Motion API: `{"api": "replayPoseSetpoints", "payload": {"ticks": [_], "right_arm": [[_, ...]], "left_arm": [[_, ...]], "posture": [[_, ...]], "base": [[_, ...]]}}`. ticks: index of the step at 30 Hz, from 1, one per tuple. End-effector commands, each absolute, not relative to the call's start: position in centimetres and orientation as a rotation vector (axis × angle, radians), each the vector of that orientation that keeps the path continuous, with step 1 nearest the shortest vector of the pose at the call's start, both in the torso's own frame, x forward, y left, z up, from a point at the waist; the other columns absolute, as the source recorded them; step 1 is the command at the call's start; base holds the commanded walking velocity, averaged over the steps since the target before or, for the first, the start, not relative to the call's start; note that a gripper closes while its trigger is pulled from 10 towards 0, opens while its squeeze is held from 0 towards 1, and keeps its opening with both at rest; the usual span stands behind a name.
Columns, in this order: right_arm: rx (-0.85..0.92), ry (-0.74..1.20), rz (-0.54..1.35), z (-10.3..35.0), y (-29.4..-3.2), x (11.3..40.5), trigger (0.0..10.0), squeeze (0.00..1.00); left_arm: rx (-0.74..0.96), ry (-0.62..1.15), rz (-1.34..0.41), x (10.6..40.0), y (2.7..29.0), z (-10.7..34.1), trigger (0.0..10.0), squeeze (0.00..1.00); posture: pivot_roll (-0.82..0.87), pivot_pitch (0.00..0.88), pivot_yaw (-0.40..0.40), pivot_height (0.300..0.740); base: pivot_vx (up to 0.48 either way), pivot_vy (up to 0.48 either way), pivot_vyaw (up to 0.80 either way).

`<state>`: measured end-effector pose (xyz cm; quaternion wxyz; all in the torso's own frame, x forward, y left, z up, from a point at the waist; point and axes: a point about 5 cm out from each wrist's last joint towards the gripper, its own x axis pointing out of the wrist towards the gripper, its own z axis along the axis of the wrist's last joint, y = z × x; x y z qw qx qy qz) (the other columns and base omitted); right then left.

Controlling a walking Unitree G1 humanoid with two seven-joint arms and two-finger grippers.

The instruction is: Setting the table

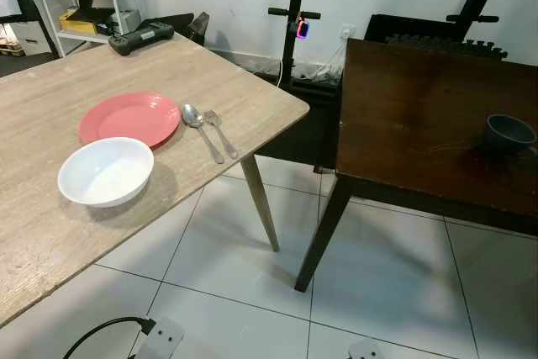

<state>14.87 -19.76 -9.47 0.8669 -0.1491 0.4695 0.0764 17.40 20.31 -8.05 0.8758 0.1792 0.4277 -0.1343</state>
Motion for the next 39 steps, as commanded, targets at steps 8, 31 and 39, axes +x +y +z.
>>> {"api": "replayPoseSetpoints", "payload": {"ticks": [8, 31, 39], "right_arm": [[-0.317, 0.995, 0.145, -9.5, -20.27, 14.62, 10.0, 0.0], [-0.305, 0.983, 0.146, -9.4, -20.14, 14.87, 10.0, 0.0], [-0.305, 0.991, 0.144, -9.52, -20.14, 14.57, 10.0, 0.0]], "left_arm": [[0.387, 0.915, -0.286, 17.07, 20.5, -8.24, 10.0, 0.0], [0.383, 0.913, -0.289, 17.16, 20.43, -8.21, 10.0, 0.0], [0.384, 0.915, -0.295, 17.1, 20.44, -8.22, 10.0, 0.0]], "posture": [[-0.03, 0.02, 0.049, 0.74], [-0.03, 0.024, 0.05, 0.74], [-0.03, 0.028, 0.051, 0.74]], "base": [[0.0, 0.0, 0.0], [0.0, 0.0, 0.0], [0.0, 0.0, 0.0]]}}
